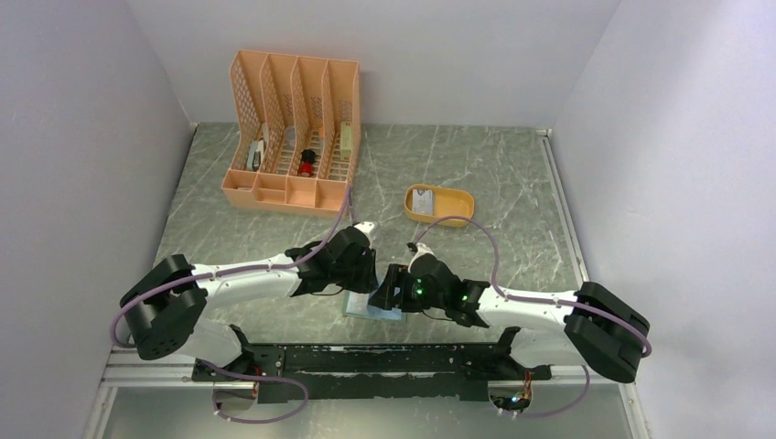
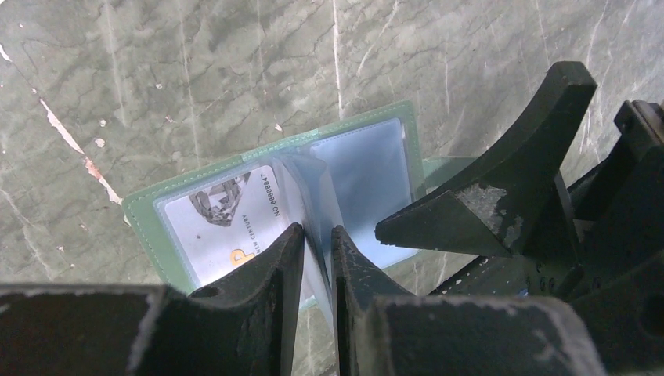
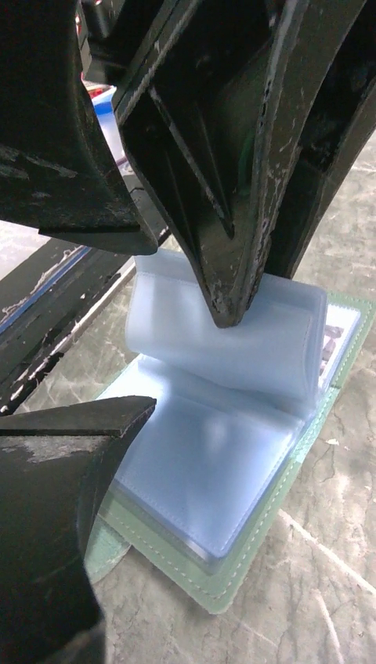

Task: Put the credit cards into the card holder
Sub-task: Turn over the card slot in the card holder.

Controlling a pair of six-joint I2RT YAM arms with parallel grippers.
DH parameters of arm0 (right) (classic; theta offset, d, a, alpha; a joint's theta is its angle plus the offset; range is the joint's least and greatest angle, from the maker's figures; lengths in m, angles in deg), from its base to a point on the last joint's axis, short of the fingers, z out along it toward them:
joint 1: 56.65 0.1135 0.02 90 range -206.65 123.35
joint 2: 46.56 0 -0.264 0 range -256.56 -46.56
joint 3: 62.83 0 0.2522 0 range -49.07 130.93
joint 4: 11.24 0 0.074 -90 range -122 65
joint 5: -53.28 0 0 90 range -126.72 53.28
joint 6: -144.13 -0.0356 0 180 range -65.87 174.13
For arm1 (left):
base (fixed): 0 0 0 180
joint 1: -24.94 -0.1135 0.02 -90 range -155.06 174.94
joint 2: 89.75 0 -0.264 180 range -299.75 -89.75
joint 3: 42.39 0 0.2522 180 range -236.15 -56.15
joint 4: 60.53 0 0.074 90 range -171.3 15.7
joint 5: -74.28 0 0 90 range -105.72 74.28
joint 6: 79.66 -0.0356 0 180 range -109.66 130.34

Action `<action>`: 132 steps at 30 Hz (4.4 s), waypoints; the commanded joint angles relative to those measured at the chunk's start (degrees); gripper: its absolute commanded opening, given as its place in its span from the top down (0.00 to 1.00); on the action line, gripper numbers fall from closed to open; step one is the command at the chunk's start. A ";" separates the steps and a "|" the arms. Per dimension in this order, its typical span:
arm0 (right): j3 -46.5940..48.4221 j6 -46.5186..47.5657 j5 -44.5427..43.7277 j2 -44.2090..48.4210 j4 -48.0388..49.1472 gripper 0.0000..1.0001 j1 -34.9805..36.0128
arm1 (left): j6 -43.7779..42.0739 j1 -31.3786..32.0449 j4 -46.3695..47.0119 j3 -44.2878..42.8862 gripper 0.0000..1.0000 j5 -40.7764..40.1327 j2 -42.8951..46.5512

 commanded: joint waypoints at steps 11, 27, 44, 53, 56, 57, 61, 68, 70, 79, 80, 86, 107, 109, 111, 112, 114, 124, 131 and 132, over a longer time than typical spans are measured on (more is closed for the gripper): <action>2.38 -0.69 -1.05 -2.82 -0.36 0.32 0.31 | -0.86 0.67 1.26 -1.99 0.76 1.24 -0.80; -0.40 -2.54 -4.47 -5.50 -4.54 0.70 0.37 | -1.02 0.76 -0.14 -2.19 0.68 0.78 0.46; -7.55 -5.49 -7.58 1.99 -8.40 0.79 0.22 | -1.47 0.70 -3.37 -0.81 0.95 -2.94 2.15; -8.38 -6.73 -11.11 12.08 -18.84 0.66 0.24 | 0.33 0.72 -6.60 -1.63 0.95 -5.51 2.82; -5.90 -4.95 -11.99 18.71 -24.47 0.62 0.29 | 1.11 0.71 -7.91 -2.07 0.95 -6.68 3.31; -4.93 -3.79 -11.57 20.56 -24.92 0.61 0.35 | 1.45 0.75 -8.29 -2.22 0.95 -6.96 3.44; -1.82 0.16 -6.26 23.77 -21.42 0.58 0.59 | 2.83 0.76 -9.38 -2.76 0.95 -7.65 4.00; 3.89 0.95 2.59 11.00 -6.60 0.57 2.61 | 6.04 0.71 -9.07 -1.63 0.95 -8.19 4.61; 4.48 -0.35 3.20 6.07 -2.75 0.57 2.67 | 6.54 0.74 -8.79 -1.49 0.95 -7.98 4.17; 2.73 -4.03 0.41 -9.86 5.51 0.57 2.49 | 4.78 0.80 -7.18 -2.25 0.86 -4.91 4.01; 2.45 -4.46 -0.07 -10.67 5.78 0.56 2.37 | 4.41 0.81 -7.05 -2.27 0.80 -4.53 3.92; 0.16 -5.85 -2.84 -12.25 4.13 0.58 1.44 | 2.76 0.79 -5.42 -1.18 0.49 -2.43 4.83; -8.88 -6.01 -8.12 -6.38 -1.10 0.82 0.18 | -0.67 0.81 -5.24 -0.58 0.66 -3.46 4.70; -9.52 -5.94 -8.26 -6.22 -1.39 0.83 -0.10 | -0.95 0.79 -5.39 -0.32 0.69 -3.72 4.87; -10.19 -5.94 -8.24 -6.01 -1.16 0.83 -0.35 | -1.51 0.80 -5.62 -0.18 0.70 -3.77 5.15; -10.60 -6.01 -8.07 -5.91 -0.98 0.83 -0.47 | -1.74 0.79 -5.63 -0.05 0.72 -3.56 5.36; -11.14 -6.11 -7.97 -5.64 -0.59 0.83 -0.71 | -2.34 0.79 -4.86 0.41 0.77 -2.27 5.81; -11.51 -6.02 -7.55 -4.75 -0.59 0.83 -0.81 | -2.78 0.80 0.65 1.06 0.88 4.17 3.89; -11.58 -5.82 -6.95 -4.13 -0.47 0.83 -0.76 | -2.93 1.45 1.70 0.53 0.95 5.37 0.35; -11.43 -5.70 -6.66 -4.18 -0.28 0.82 -0.78 | -3.02 1.65 1.63 0.34 0.95 5.31 -0.21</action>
